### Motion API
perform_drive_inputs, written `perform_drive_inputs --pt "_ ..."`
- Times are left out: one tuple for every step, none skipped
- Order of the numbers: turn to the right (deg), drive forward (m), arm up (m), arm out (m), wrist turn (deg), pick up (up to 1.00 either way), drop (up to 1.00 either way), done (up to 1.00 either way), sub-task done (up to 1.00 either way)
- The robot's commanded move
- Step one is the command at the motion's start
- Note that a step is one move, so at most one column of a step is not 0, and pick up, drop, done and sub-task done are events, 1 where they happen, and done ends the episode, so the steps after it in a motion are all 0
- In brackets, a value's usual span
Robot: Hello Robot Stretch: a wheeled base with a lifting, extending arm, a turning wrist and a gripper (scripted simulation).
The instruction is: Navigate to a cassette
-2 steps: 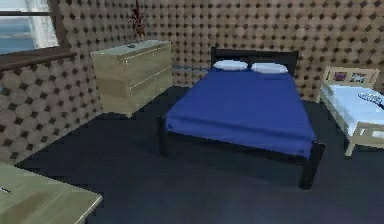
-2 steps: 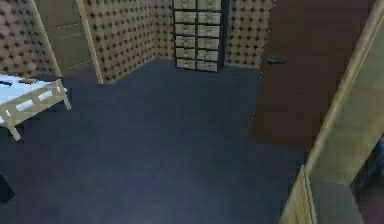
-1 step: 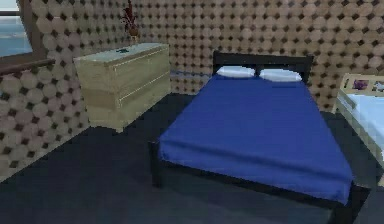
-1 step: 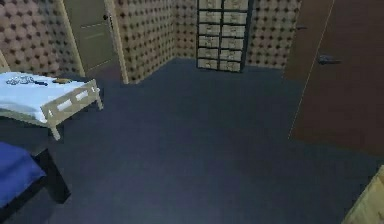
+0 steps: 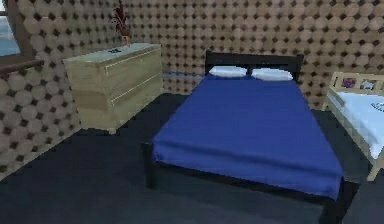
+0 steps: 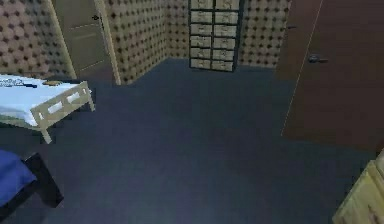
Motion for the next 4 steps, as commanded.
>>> perform_drive_inputs --pt "45.0 0.0 0.0 0.0 0.0 0.0 0.0 0.0 0.0" --pt "42.0 0.0 0.0 0.0 0.0 0.0 0.0 0.0 0.0" --pt "0.0 0.15 0.0 0.0 0.0 0.0 0.0 0.0 0.0" --pt "-45.0 0.0 0.0 0.0 0.0 0.0 0.0 0.0 0.0"
